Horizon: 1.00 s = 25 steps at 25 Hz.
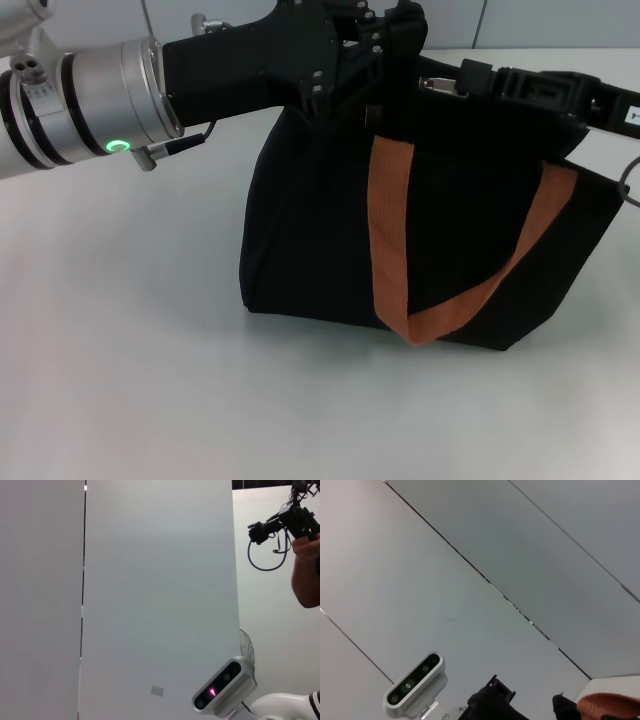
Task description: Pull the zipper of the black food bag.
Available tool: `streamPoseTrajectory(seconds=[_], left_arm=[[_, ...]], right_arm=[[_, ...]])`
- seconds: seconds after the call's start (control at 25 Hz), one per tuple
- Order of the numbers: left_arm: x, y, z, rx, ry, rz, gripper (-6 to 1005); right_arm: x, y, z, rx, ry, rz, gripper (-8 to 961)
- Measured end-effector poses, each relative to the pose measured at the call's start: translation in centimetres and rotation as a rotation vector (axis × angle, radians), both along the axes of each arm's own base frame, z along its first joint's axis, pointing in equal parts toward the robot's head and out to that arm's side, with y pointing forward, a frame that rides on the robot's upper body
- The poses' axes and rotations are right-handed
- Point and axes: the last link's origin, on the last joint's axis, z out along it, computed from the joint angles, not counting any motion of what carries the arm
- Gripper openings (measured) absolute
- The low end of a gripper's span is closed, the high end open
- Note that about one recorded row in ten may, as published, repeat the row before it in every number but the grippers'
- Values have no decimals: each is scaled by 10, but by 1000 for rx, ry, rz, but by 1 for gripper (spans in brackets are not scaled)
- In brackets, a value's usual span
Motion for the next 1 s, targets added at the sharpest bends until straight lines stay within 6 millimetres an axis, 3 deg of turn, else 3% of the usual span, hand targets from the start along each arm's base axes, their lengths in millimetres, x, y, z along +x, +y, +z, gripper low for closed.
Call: streamPoseTrajectory(seconds=[1.0], left_arm=[[3, 1, -1, -2, 0, -9, 104]], right_arm=[[-18, 14, -9, -40, -38, 21, -3]])
